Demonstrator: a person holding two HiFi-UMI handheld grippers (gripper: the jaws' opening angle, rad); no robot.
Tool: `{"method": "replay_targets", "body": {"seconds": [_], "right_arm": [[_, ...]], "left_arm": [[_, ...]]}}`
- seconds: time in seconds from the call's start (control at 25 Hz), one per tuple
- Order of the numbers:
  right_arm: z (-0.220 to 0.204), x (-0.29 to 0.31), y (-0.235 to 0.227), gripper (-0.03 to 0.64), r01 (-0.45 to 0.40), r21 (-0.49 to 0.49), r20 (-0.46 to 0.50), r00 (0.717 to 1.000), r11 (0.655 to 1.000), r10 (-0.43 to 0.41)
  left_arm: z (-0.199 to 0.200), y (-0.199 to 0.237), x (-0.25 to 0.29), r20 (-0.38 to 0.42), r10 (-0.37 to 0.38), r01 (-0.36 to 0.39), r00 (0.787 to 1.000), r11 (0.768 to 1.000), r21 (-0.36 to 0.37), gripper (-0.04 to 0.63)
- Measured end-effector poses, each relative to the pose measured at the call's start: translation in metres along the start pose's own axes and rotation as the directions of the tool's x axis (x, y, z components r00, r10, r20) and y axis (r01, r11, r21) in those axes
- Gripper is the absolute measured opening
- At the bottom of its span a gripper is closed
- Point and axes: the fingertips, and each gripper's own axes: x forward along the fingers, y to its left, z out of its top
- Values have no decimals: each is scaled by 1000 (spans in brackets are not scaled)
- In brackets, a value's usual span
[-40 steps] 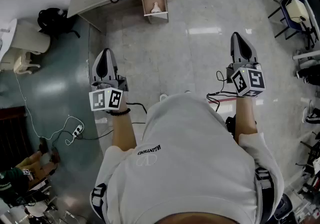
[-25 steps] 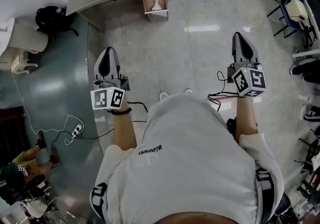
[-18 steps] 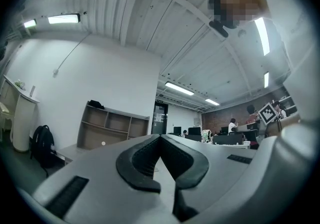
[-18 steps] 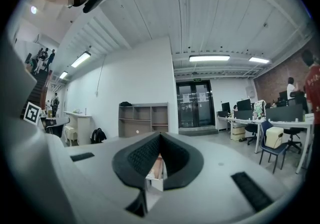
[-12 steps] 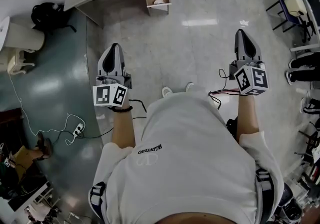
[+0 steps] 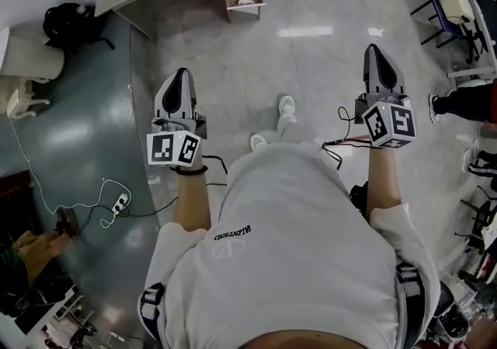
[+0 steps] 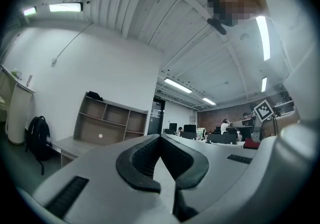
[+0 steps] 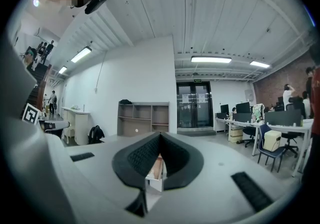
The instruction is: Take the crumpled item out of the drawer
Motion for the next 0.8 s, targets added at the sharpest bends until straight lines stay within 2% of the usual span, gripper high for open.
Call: {"method": "replay_targets", "body": {"seconds": [0.36, 0.8], "right_arm": [[-11, 32, -10, 0, -19, 15, -4, 1000, 1000, 19], [-14, 108, -50, 0, -67, 27, -12, 998, 997, 67]], "left_arm": [[-6, 1, 30, -14, 2, -2, 1000, 1000, 10, 0], [-16, -13, 112, -42, -5, 5, 999, 1000, 15, 0]]}}
